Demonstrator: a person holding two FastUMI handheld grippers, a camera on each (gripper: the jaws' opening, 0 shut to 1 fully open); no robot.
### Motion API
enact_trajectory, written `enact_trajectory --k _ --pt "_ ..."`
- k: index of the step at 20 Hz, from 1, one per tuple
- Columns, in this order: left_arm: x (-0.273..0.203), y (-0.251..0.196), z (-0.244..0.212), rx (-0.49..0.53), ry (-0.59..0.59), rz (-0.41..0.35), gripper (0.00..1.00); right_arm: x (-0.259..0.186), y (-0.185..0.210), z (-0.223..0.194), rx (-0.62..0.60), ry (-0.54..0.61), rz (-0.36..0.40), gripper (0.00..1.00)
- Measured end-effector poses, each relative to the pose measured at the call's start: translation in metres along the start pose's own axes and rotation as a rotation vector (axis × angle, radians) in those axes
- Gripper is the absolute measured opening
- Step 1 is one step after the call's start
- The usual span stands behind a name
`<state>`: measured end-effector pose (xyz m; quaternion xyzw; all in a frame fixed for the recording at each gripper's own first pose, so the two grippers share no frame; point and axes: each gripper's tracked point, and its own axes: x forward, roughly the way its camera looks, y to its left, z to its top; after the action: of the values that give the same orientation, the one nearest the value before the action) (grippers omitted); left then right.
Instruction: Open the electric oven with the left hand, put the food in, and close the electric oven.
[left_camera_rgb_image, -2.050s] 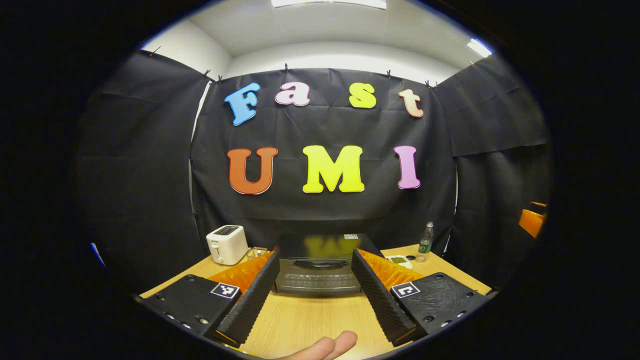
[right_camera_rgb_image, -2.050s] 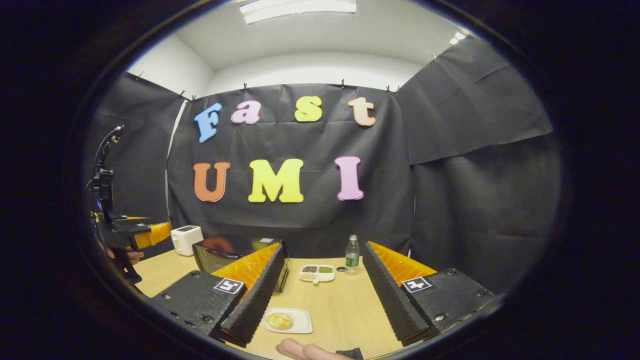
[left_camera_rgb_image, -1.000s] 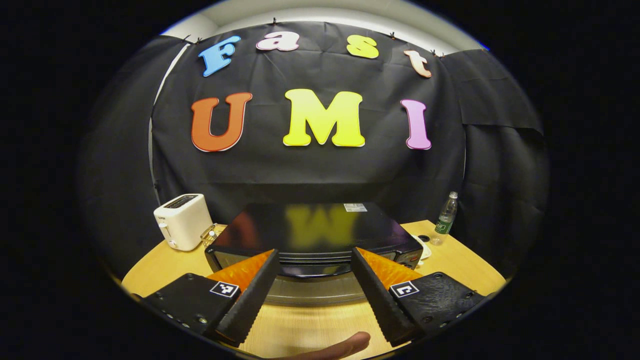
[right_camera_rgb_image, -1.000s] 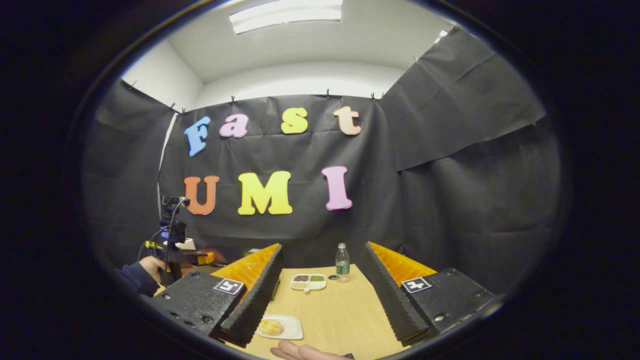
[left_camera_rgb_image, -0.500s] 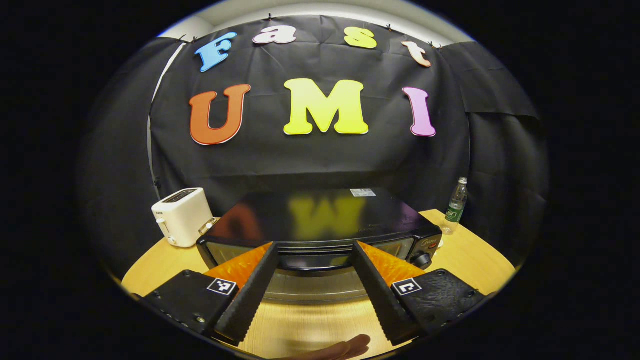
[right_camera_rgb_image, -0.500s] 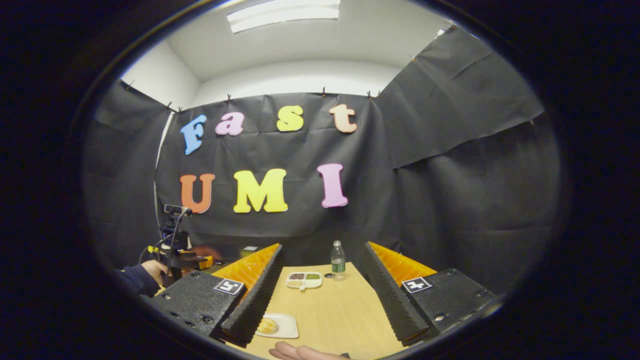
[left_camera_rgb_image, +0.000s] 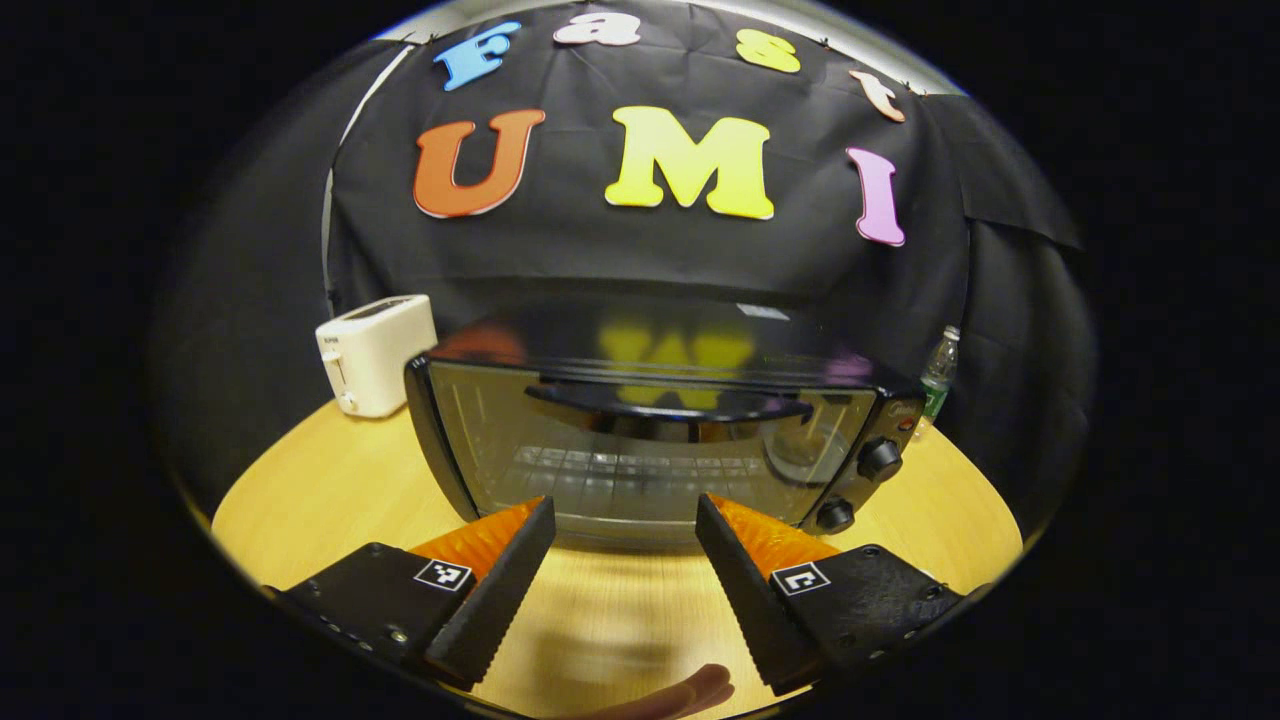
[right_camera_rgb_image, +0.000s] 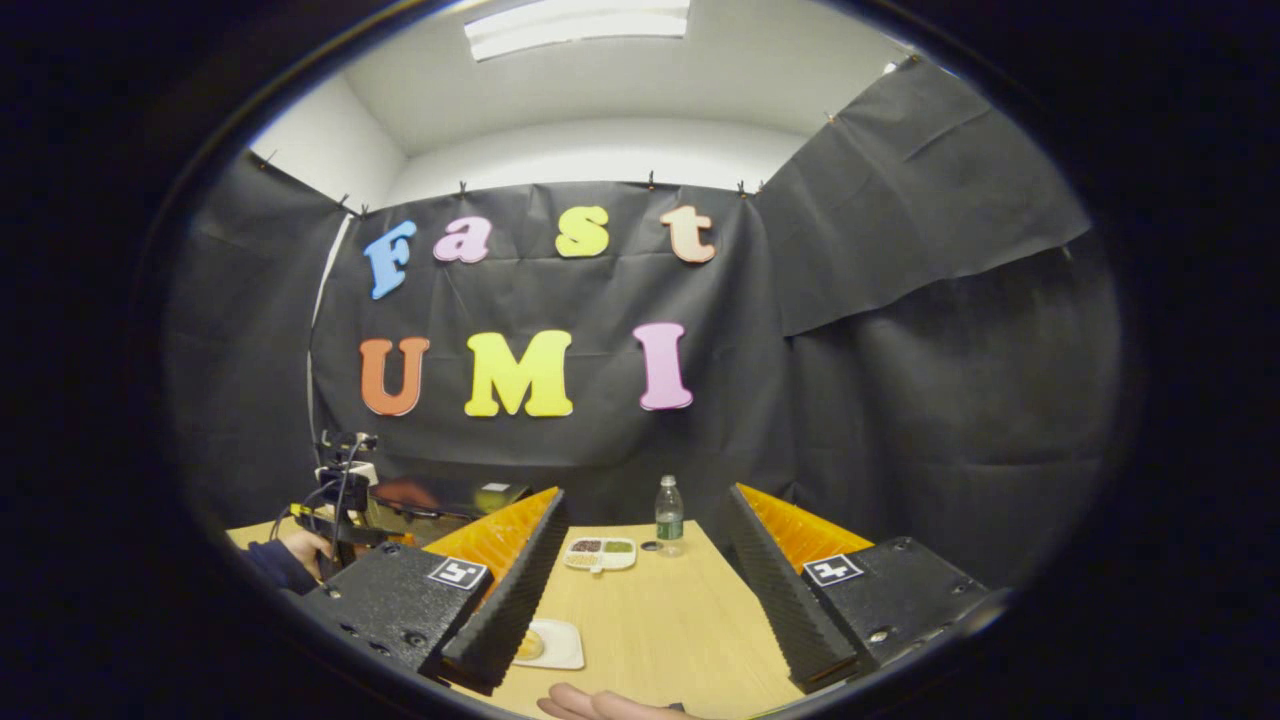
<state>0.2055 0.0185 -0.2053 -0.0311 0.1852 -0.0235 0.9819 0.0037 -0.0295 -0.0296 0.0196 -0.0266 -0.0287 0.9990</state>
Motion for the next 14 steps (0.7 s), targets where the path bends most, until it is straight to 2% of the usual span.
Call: enact_trajectory --k 1,3,4,5,6,7,9,10,11,12,13,14 --pt "-0.006 -0.007 0.013 0.016 -0.047 -0.029 0.94 0.003 0.004 -0.003 -0.006 0.005 0.003 0.96" --pt "-0.019 -0.018 0.047 0.082 -0.166 -0.035 0.93 0.01 0.013 -0.013 -0.012 0.023 0.019 0.96" --pt "-0.021 -0.02 0.059 0.103 -0.201 -0.03 0.8 0.012 0.02 -0.018 -0.002 0.037 0.036 0.96" --pt "-0.015 -0.021 0.064 0.113 -0.211 -0.032 0.8 0.015 0.025 -0.023 0.01 0.051 0.053 0.96" --pt "-0.01 -0.022 0.068 0.123 -0.211 -0.032 0.82 0.017 0.028 -0.026 0.022 0.063 0.063 0.96" --pt "-0.002 -0.019 0.071 0.133 -0.2 -0.023 0.93 0.02 0.028 -0.029 0.028 0.07 0.067 0.96" --pt "0.02 -0.016 0.064 0.129 -0.139 -0.023 0.97 0.023 0.026 -0.031 0.02 0.071 0.063 0.96" --pt "0.028 -0.014 0.057 0.107 -0.094 -0.023 0.97 0.024 0.023 -0.031 0.015 0.068 0.057 0.96" --pt "0.03 -0.014 0.06 0.088 -0.11 -0.03 0.92 0.024 0.022 -0.031 0.01 0.066 0.053 0.96" --pt "0.032 -0.016 0.063 0.073 -0.112 -0.038 0.92 0.025 0.021 -0.032 0.005 0.066 0.049 0.96" --pt "0.033 -0.014 0.06 0.065 -0.092 -0.037 0.99 0.024 0.019 -0.033 0.002 0.064 0.046 0.96" --pt "0.032 -0.016 0.056 0.078 -0.1 -0.035 0.9 0.025 0.018 -0.033 0.002 0.064 0.041 0.96"
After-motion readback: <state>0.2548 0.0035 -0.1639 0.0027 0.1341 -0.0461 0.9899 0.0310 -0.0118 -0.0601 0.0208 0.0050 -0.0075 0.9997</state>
